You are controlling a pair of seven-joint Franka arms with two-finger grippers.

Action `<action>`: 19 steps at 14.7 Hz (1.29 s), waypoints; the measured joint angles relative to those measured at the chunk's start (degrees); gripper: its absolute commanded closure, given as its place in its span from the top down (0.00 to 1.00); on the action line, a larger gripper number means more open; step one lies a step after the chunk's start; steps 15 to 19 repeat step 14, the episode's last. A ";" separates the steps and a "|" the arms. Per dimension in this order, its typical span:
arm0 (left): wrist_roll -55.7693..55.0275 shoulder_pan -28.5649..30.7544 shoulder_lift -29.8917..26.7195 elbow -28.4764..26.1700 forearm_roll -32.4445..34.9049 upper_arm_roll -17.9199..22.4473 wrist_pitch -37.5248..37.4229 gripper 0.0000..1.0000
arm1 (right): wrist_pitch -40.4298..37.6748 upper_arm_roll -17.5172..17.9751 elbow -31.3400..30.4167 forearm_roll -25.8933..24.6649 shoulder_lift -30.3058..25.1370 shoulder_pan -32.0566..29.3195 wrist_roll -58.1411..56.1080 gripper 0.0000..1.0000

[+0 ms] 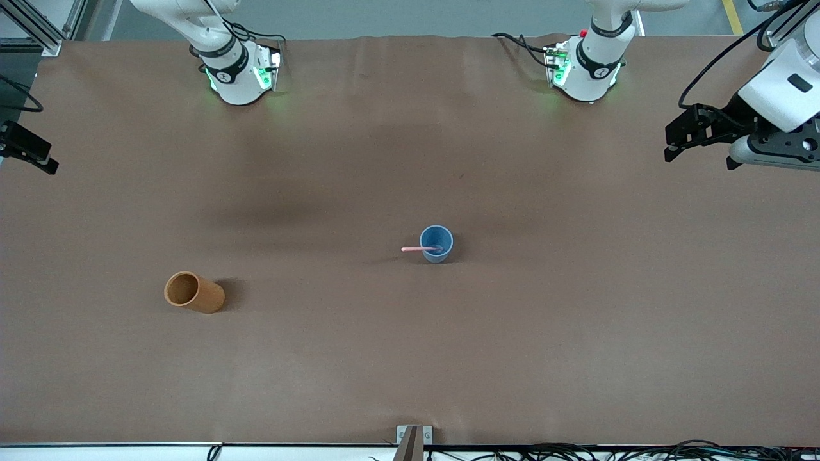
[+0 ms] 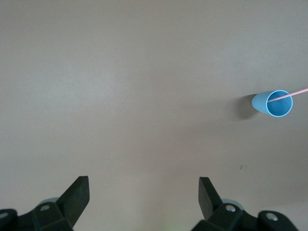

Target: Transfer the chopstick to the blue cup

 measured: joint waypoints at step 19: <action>0.00 0.00 0.00 0.00 0.00 0.00 0.00 1.00 | -1.77 1.04 1.36 1.00 0.15 -0.02 3.80 1.00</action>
